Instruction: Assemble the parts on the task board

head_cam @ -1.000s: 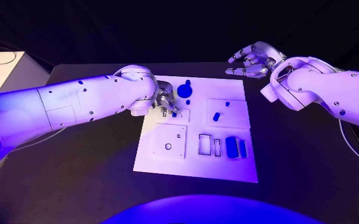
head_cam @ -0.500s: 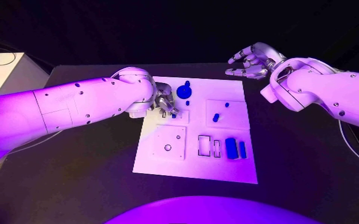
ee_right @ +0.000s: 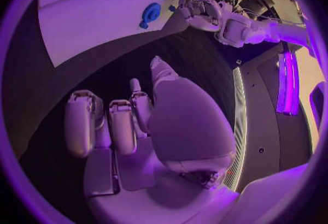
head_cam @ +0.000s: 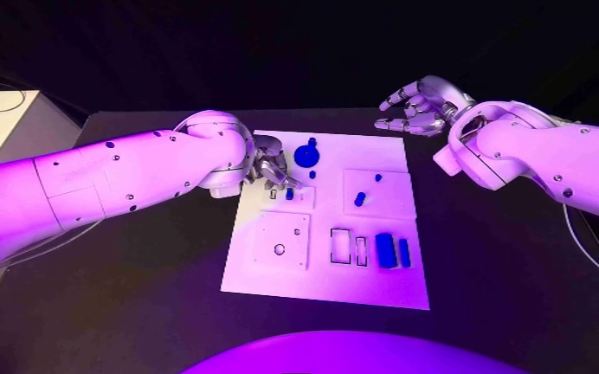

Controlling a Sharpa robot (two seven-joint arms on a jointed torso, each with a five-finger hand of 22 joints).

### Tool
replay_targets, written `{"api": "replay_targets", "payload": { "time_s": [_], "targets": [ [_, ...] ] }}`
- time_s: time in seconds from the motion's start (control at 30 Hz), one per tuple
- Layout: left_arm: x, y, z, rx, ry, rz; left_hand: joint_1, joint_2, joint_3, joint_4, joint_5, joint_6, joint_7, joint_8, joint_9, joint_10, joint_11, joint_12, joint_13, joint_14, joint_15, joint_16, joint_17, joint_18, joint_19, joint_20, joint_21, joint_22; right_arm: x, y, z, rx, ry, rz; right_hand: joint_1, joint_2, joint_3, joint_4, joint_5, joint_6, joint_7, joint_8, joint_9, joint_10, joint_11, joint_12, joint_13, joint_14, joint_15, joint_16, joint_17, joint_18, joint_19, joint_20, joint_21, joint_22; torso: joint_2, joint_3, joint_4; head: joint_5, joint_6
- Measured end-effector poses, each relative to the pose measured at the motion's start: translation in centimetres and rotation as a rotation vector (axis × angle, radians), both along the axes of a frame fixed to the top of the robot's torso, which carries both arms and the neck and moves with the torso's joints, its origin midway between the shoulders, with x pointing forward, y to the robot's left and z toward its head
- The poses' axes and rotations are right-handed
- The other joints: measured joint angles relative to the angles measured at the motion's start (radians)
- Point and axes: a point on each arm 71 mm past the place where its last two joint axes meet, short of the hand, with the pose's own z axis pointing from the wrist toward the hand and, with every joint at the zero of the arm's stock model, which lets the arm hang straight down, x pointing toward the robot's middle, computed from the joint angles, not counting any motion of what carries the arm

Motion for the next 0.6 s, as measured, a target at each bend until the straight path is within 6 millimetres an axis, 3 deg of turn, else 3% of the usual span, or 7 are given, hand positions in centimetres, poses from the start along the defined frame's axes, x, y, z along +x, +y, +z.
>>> {"api": "replay_targets", "payload": {
  "time_s": [0.27,0.33,0.43,0.6],
  "targets": [
    [0.5,1.5,2.0,-0.028,-0.028,0.034,0.001,0.001,-0.012,0.002,0.0,-0.019,0.007,-0.002,0.002,-0.031,0.007,-0.019,-0.026,-0.002,0.003,-0.016,0.0,0.0,-0.034,0.003,-0.023,-0.034,0.0,-0.1,-0.1,0.0,0.002,-0.003,0.0,0.0,0.0,0.0,0.0,0.0,0.0,0.0,0.0,0.0,0.0,0.0,0.0,0.0,0.0,0.0,0.0,0.0,0.0,0.0,0.0,0.0,0.0,-0.0011,0.0016,-0.003,0.011],
    [0.8,2.0,2.7,-0.033,-0.033,0.044,0.023,0.014,-0.025,0.002,0.0,-0.053,0.02,-0.017,0.002,-0.067,0.02,-0.027,-0.035,-0.003,0.019,-0.045,0.0,0.0,-0.078,0.013,-0.057,-0.086,0.1,-0.2,-0.1,0.0,0.002,-0.004,0.0,0.0,0.0,0.0,0.0,0.0,0.0,0.0,0.0,0.0,0.0,0.0,0.0,0.0,0.0,0.0,0.0,0.0,0.0,0.0,0.0,0.0,0.0,-0.0011,0.0012,-0.002,0.014],
    [1.4,2.7,3.5,-0.044,-0.032,0.062,0.049,0.023,-0.027,0.0,0.003,-0.078,0.036,-0.041,-0.013,-0.086,0.036,-0.027,-0.037,-0.003,0.029,-0.062,0.0,0.018,-0.104,0.025,-0.08,-0.119,0.1,-0.3,-0.1,0.0,0.002,-0.007,0.0,0.0,0.0,0.0,0.0,0.0,0.0,0.0,0.0,0.0,0.0,0.0,0.0,0.0,0.0,0.0,0.0,0.0,0.0,0.0,0.0,0.0,0.0,-0.0011,0.0001,0.001,0.02],
    [2.9,4.1,4.6,-0.056,-0.033,0.114,0.09,0.034,-0.033,0.0,0.009,-0.126,0.065,-0.107,-0.069,-0.106,0.056,-0.027,-0.04,-0.002,0.048,-0.072,0.0,0.018,-0.123,0.034,-0.098,-0.146,0.2,-0.5,-0.2,0.002,0.004,-0.013,0.0,0.0,0.0,0.0,0.0,0.0,0.0,0.0,0.0,0.0,0.0,0.0,0.0,0.0,0.0,0.0,0.0,0.0,0.0,0.0,0.0,0.0,0.0,-0.0006,-0.0008,0.006,0.029]
  ]
}}
